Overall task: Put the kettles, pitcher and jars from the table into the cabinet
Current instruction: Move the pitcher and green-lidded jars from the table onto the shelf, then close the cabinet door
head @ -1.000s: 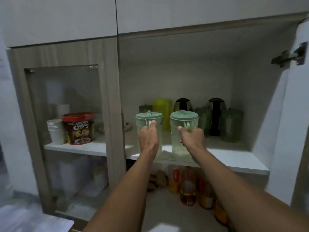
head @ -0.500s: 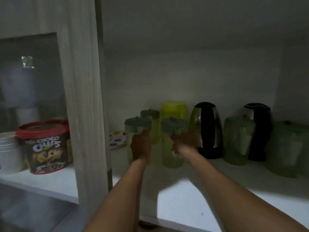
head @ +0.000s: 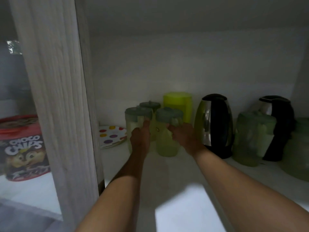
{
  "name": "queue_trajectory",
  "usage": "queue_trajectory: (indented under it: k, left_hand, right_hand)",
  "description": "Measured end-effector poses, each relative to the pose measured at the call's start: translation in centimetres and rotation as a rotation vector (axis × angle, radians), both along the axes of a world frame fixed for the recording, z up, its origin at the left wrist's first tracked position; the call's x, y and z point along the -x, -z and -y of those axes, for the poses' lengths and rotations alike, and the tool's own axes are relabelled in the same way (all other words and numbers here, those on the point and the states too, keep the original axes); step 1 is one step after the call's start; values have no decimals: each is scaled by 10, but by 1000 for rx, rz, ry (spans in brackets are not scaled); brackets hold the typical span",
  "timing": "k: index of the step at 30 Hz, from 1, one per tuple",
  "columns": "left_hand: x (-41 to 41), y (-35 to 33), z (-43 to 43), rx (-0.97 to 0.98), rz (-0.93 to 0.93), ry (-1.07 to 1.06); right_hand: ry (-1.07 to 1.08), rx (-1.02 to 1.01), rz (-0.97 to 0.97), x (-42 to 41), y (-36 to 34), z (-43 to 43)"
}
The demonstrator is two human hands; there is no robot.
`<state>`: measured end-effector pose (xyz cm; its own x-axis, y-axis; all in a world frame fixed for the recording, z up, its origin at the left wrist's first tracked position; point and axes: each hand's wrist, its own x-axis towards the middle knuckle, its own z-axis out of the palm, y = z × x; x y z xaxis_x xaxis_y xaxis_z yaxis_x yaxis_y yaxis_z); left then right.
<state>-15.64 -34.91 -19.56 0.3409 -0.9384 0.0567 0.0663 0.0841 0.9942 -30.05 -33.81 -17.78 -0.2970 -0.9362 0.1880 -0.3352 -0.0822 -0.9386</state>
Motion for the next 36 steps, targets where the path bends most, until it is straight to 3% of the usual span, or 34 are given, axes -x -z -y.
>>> queue_trajectory:
  k: [5,12,24,36]
  left_hand:
    - [0,2,-29,-144,98,63]
    - [14,4,-128,-250,502,76]
    - [89,-17,-349,140,738,372]
    - [133,-38,-619,526,573,1002]
  right_hand:
    - [41,-17,-99,5,3,-39]
    - [181,-137,-241,29,6,-146]
    - [602,-147,-363,95,11,-411]
    - [1340,-174,-412,65,-18,-751]
